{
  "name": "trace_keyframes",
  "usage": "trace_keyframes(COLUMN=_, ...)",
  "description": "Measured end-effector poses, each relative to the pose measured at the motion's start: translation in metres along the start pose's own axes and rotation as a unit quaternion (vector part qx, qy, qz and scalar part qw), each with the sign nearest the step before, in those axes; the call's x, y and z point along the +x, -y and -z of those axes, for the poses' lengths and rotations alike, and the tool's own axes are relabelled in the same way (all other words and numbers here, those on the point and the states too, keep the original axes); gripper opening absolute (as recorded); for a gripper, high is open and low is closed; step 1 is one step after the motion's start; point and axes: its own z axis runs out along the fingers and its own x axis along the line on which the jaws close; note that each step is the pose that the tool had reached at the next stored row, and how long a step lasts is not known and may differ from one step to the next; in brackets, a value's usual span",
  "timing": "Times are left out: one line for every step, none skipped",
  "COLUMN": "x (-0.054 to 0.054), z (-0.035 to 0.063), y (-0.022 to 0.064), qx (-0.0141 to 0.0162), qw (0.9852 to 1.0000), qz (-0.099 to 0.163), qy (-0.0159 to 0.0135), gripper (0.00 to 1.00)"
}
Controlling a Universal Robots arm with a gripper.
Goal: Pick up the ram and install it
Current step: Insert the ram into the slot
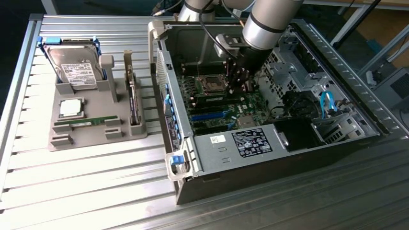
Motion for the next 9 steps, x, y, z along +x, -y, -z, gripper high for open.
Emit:
trace_keyframes(x=0.0, z=0.0, y=0.0, qx=0.0, qw=1.0, qz=0.0, qy=0.0, gripper=0.13)
trace_keyframes(x=0.0, z=-0.0001, y=0.0, qx=0.0, qw=1.0, qz=0.0, qy=0.0001, gripper=0.13)
trace_keyframes(x=0.0, z=-0.0001, y=0.0004, qx=0.0, qw=1.0, qz=0.0, qy=0.0001, gripper=0.13)
trace_keyframes(x=0.0, z=-0.0001, y=0.0006, qx=0.0, qw=1.0, qz=0.0, qy=0.0001, gripper=0.13)
trace_keyframes(x=0.0, z=-0.0001, y=0.0007, qx=0.0, qw=1.0, qz=0.0, qy=0.0001, gripper=0.13)
trace_keyframes(x=0.0, z=-0.0001, y=0.0007, qx=0.0, qw=1.0, qz=0.0, qy=0.0001, gripper=0.13)
trace_keyframes(x=0.0, z=-0.0001, y=0.0007, qx=0.0, qw=1.0, qz=0.0, qy=0.0001, gripper=0.13)
trace_keyframes(x=0.0, z=-0.0001, y=0.0007, qx=0.0, qw=1.0, qz=0.0, qy=0.0001, gripper=0.13)
trace_keyframes(x=-0.0001, z=-0.0005, y=0.0008, qx=0.0001, qw=1.0, qz=0.0, qy=0.0003, gripper=0.13)
